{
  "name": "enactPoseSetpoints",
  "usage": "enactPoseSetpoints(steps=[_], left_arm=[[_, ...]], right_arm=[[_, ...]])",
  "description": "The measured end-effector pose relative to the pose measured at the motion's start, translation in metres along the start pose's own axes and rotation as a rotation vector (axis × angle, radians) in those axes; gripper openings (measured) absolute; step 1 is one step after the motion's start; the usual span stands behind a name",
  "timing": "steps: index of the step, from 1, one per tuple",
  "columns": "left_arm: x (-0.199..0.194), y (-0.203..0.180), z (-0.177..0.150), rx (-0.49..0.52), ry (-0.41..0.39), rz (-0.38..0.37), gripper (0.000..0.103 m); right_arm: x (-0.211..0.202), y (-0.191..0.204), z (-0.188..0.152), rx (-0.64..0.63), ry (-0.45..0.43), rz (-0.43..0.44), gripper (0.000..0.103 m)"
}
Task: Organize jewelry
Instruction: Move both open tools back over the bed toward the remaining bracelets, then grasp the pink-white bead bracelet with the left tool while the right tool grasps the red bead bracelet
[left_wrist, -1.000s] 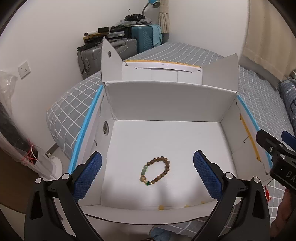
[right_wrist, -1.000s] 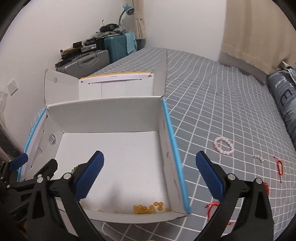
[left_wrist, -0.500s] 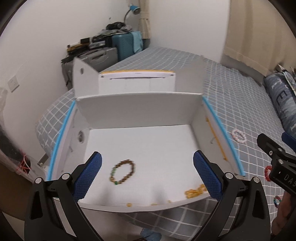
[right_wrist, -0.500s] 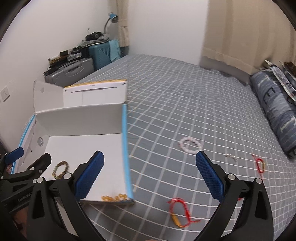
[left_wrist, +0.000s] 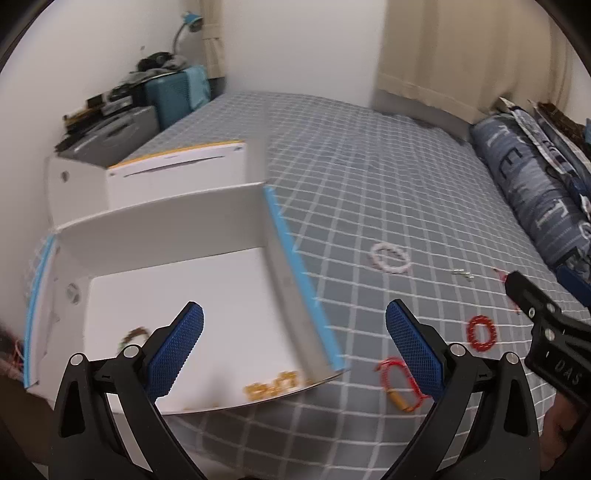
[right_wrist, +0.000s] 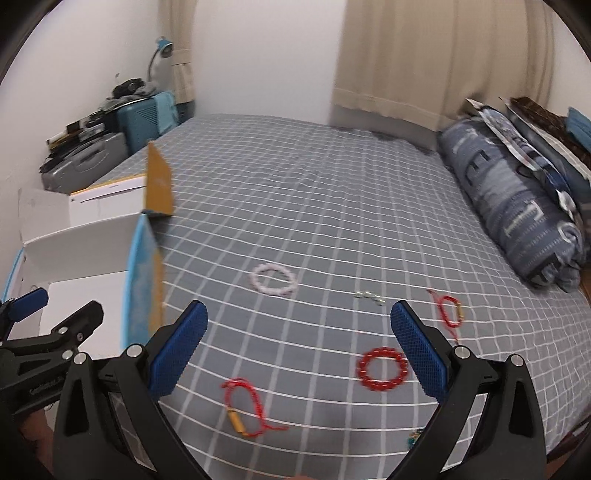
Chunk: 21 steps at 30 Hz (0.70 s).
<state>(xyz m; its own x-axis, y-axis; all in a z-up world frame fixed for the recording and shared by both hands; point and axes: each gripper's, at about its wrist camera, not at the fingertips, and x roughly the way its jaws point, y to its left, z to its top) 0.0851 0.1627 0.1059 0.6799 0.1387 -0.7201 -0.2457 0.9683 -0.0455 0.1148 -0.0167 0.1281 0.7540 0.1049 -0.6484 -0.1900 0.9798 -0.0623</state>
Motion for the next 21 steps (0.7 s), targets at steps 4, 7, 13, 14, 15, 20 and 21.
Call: enactPoseSetpoints(steps=[4, 7, 13, 14, 15, 20, 21], left_arm=[[0.013, -0.026, 0.014, 0.007, 0.016, -0.06, 0.097], [0.027, -0.049, 0.023, 0.032, 0.031, -0.071, 0.097], [0.071, -0.096, 0.037, 0.076, 0.078, -0.093, 0.097], [0.079, -0.1, 0.038, 0.081, 0.085, -0.091, 0.097], [0.087, -0.103, 0.039, 0.086, 0.095, -0.083, 0.097], [0.149, -0.124, 0.048, 0.098, 0.142, -0.032, 0.097], [0.16, -0.126, 0.048, 0.097, 0.15, -0.019, 0.097]], right_arm=[[0.001, -0.033, 0.002, 0.032, 0.009, -0.027, 0.095], [0.007, -0.056, 0.003, 0.056, 0.023, -0.044, 0.095], [0.026, -0.097, -0.004, 0.103, 0.064, -0.064, 0.095], [0.03, -0.102, -0.006, 0.11, 0.07, -0.067, 0.095], [0.035, -0.107, -0.008, 0.118, 0.078, -0.071, 0.095], [0.067, -0.127, -0.025, 0.124, 0.136, -0.062, 0.095], [0.073, -0.129, -0.028, 0.12, 0.147, -0.063, 0.095]])
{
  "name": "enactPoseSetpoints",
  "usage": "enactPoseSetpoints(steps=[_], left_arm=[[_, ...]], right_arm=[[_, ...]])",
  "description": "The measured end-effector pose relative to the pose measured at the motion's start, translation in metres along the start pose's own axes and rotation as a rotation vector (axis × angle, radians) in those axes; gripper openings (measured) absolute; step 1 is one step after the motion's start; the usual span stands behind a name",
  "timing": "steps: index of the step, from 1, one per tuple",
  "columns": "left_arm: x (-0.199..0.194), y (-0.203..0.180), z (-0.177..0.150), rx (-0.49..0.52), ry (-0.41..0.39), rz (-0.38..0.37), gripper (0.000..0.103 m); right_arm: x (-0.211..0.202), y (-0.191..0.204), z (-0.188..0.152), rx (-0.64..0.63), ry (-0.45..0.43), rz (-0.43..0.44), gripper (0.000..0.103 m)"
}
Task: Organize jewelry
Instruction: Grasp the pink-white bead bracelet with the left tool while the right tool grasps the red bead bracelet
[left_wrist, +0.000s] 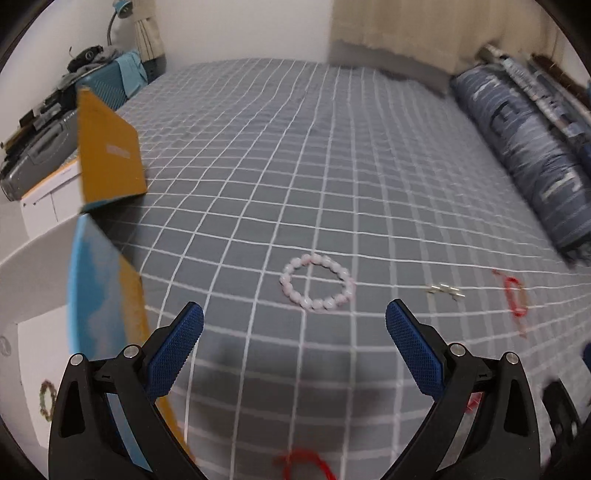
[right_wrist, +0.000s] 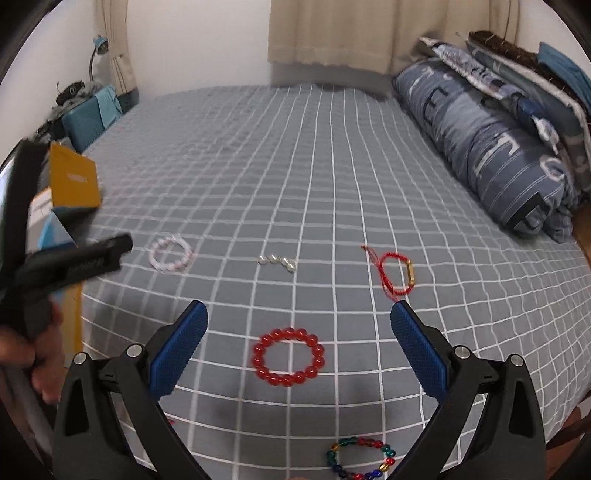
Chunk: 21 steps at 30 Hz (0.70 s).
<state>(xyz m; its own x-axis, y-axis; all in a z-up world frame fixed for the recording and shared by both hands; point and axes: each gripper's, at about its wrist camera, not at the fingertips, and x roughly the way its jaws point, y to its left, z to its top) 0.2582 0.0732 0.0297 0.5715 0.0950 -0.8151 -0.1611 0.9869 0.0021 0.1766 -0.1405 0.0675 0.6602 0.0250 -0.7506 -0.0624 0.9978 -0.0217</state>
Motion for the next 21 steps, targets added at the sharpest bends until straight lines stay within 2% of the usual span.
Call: enactPoseSetpoints(steps=[3, 7, 12, 17, 21], left_arm=[[0.031, 0.002, 0.005, -0.028, 0.044, -0.004, 0.096], [0.064, 0.007, 0.008, -0.048, 0.07, 0.045, 0.096], [0.095, 0.021, 0.007, -0.1, 0.117, 0.041, 0.096], [0.115, 0.024, 0.004, -0.115, 0.142, 0.048, 0.096], [0.117, 0.022, 0.006, -0.106, 0.133, 0.05, 0.095]], right_arm=[[0.021, -0.007, -0.007, -0.008, 0.031, -0.007, 0.095], [0.044, -0.01, -0.02, -0.017, 0.056, -0.011, 0.092], [0.075, -0.012, -0.035, -0.026, 0.125, -0.013, 0.088], [0.096, -0.019, -0.04, 0.011, 0.182, 0.003, 0.084], [0.108, -0.021, -0.044, 0.027, 0.231, 0.025, 0.074]])
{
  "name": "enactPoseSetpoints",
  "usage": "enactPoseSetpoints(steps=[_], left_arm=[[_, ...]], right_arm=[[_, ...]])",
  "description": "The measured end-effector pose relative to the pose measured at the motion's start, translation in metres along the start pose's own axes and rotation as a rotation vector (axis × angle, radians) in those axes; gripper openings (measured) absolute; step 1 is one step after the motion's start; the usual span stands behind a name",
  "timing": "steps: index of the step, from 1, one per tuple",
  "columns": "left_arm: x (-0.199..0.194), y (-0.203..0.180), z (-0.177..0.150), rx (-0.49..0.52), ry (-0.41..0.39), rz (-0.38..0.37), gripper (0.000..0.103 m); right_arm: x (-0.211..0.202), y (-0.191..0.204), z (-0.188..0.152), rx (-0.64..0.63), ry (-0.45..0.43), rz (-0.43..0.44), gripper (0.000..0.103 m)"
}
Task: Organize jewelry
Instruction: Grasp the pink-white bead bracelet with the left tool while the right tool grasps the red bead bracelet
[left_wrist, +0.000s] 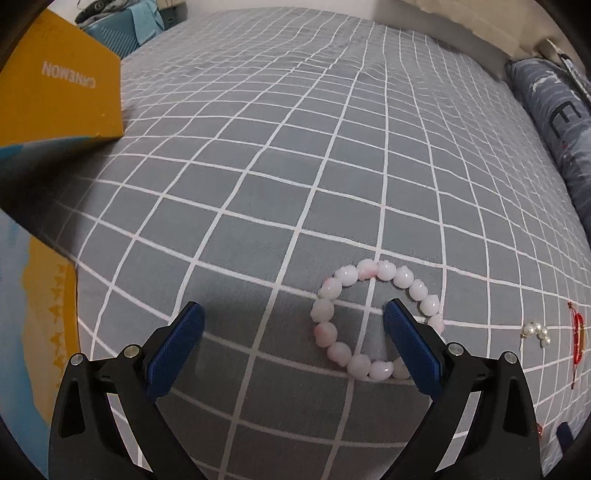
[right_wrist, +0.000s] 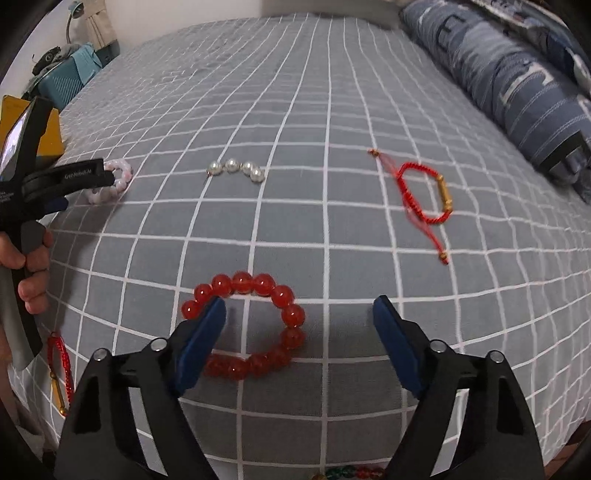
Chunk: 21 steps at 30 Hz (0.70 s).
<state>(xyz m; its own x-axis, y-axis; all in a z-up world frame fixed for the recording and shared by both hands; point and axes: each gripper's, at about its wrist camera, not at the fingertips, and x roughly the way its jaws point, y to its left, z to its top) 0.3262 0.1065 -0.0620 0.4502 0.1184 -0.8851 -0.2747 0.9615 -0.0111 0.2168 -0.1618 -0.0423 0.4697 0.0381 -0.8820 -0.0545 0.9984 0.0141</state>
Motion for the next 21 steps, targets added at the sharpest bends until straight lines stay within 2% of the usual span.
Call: enactPoseSetpoints(steps=[5, 7, 12, 14, 17, 19, 21], left_arm=[[0.0, -0.003, 0.0, 0.032, -0.008, 0.003, 0.076], [-0.002, -0.005, 0.0, 0.041, -0.004, -0.008, 0.063], [-0.007, -0.014, -0.005, 0.065, 0.014, -0.013, 0.041], [-0.009, -0.016, -0.006, 0.071, 0.017, -0.019, 0.033], [-0.012, -0.018, -0.009, 0.086, 0.015, -0.023, 0.023], [-0.016, -0.021, -0.011, 0.102, 0.012, -0.024, 0.011], [-0.02, -0.021, -0.013, 0.1, 0.007, -0.032, 0.011]], right_arm=[[0.014, 0.0, -0.002, 0.009, 0.05, 0.003, 0.061], [0.015, 0.002, -0.002, 0.01, 0.054, 0.006, 0.052], [0.016, 0.0, 0.0, 0.021, 0.078, 0.011, 0.04], [0.015, 0.0, 0.0, 0.022, 0.088, 0.01, 0.032], [0.014, 0.002, -0.001, 0.021, 0.101, 0.013, 0.014], [0.014, 0.003, 0.0, 0.017, 0.103, 0.009, 0.013], [0.012, 0.004, 0.0, 0.015, 0.103, 0.007, 0.013]])
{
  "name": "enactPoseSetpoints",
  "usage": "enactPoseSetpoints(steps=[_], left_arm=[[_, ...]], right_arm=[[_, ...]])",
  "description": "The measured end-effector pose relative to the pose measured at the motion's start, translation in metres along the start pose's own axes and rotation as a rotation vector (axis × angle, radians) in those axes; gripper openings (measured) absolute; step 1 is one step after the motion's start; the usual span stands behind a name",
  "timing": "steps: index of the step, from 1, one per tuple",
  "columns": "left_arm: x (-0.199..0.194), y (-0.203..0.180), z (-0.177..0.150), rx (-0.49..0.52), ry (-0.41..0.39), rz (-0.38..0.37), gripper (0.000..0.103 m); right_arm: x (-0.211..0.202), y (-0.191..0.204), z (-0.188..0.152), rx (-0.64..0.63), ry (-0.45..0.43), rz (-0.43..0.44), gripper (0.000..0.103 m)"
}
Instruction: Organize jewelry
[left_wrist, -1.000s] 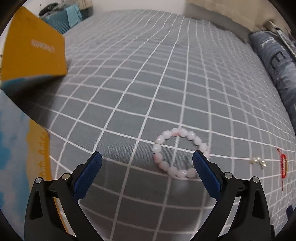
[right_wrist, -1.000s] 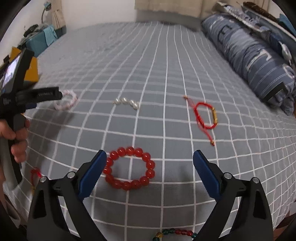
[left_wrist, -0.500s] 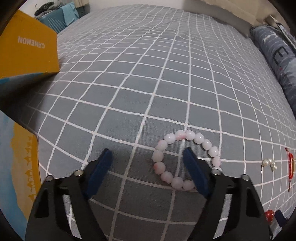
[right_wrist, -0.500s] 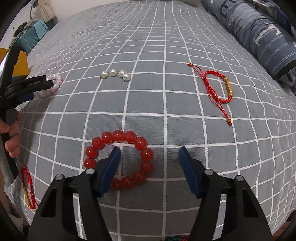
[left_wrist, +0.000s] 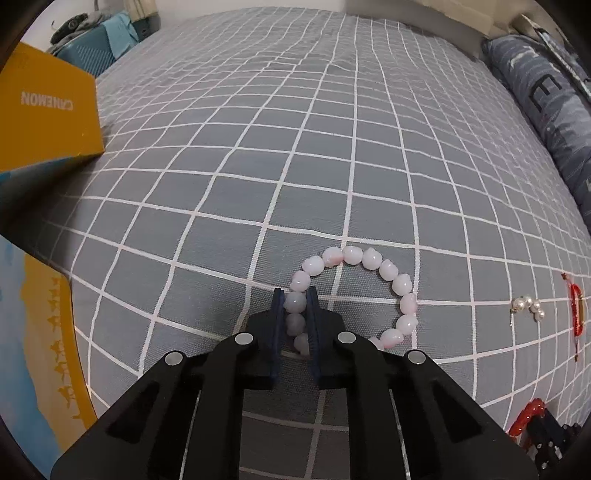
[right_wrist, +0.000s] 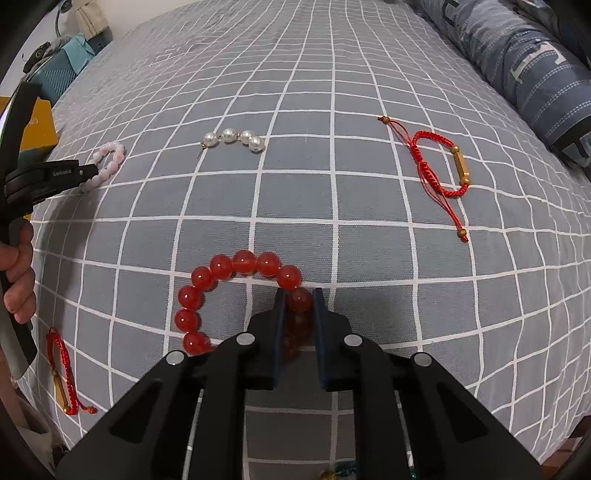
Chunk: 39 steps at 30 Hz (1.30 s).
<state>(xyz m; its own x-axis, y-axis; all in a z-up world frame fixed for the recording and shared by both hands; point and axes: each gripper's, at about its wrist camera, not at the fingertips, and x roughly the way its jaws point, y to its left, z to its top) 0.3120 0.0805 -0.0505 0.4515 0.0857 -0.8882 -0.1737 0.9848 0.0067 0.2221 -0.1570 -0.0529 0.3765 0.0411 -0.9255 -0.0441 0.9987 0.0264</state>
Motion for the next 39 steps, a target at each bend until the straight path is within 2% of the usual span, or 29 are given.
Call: enactPoseSetpoints(steps=[11, 18, 39], left_arm=[[-0.003, 0.006, 0.0, 0.004, -0.012, -0.014, 0.011], [-0.008, 0.011, 0.001, -0.007, -0.01, -0.034, 0.011], [-0.059, 0.007, -0.007, -0.005, -0.085, -0.098, 0.011]], right_arm=[[-0.004, -0.003, 0.001, -0.006, 0.001, 0.009, 0.013], [-0.011, -0.004, 0.001, 0.014, -0.015, 0.046, 0.013], [-0.051, 0.011, 0.001, -0.001, -0.108, 0.174, 0.013]])
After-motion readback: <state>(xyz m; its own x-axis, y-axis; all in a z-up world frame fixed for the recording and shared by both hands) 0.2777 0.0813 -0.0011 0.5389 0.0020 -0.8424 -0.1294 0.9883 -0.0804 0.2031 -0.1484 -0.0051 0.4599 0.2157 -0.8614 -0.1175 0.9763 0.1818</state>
